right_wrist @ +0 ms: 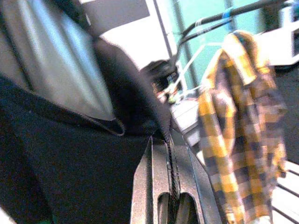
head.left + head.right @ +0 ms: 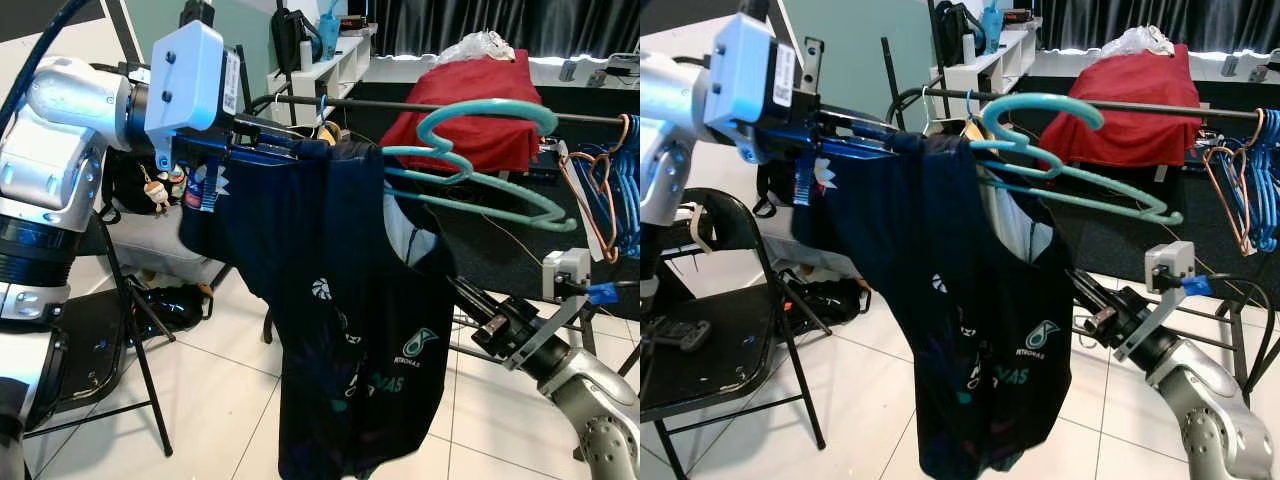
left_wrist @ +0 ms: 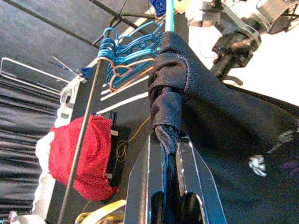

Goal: Hang hanger

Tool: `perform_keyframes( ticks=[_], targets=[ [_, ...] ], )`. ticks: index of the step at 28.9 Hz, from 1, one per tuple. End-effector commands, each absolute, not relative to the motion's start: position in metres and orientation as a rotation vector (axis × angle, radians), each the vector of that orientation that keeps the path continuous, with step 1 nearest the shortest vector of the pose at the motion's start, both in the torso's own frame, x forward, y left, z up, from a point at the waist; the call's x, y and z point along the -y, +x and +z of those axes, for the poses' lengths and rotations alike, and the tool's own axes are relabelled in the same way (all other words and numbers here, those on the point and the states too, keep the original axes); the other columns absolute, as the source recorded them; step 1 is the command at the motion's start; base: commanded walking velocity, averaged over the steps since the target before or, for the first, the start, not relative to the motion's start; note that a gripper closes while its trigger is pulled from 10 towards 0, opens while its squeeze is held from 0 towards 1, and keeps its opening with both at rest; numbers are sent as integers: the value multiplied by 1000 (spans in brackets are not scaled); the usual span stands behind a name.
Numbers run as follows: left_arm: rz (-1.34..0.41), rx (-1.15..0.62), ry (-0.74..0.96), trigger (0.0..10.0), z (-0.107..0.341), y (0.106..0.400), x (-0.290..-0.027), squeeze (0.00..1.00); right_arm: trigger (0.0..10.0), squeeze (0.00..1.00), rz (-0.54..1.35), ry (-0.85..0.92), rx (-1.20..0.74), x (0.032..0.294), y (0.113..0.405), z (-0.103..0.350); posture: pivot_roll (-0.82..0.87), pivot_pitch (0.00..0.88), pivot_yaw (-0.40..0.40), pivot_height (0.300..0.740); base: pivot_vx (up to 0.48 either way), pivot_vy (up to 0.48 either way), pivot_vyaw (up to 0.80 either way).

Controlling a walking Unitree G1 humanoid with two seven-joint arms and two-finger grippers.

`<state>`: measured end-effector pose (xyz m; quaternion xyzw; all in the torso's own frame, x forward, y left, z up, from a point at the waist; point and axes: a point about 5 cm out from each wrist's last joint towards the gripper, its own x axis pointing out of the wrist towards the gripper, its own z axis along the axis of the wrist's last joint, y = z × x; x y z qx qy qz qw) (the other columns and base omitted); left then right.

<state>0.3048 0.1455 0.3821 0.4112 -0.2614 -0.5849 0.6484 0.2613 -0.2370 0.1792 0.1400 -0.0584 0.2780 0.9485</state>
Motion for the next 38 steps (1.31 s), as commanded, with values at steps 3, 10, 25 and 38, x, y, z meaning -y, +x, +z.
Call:
perform_keyframes(
  ticks=[3, 10, 25, 38],
  targets=[
    [-1269, 542, 929, 10000, 374, 310, -159, 0, 0, 0, 500, 328, 173, 246, 265, 185, -101, 0, 75, 740, 0, 0, 0],
    [-1235, 464, 871, 10000, 361, 316, -175, 0, 0, 0, 376, 375, 215, 263, 270, 188, -100, 0, 74, 740, 0, 0, 0],
    [-1301, 569, 567, 10000, 369, 307, -181, 0, 0, 0, 345, 394, 201, 262, 272, 183, -94, 0, 80, 740, 0, 0, 0],
    [-1339, 388, 417, 10000, 314, 307, -197, 0, 0, 0, 326, 427, 220, 264, 275, 186, -90, 0, 65, 740, 0, 0, 0]
  ],
)
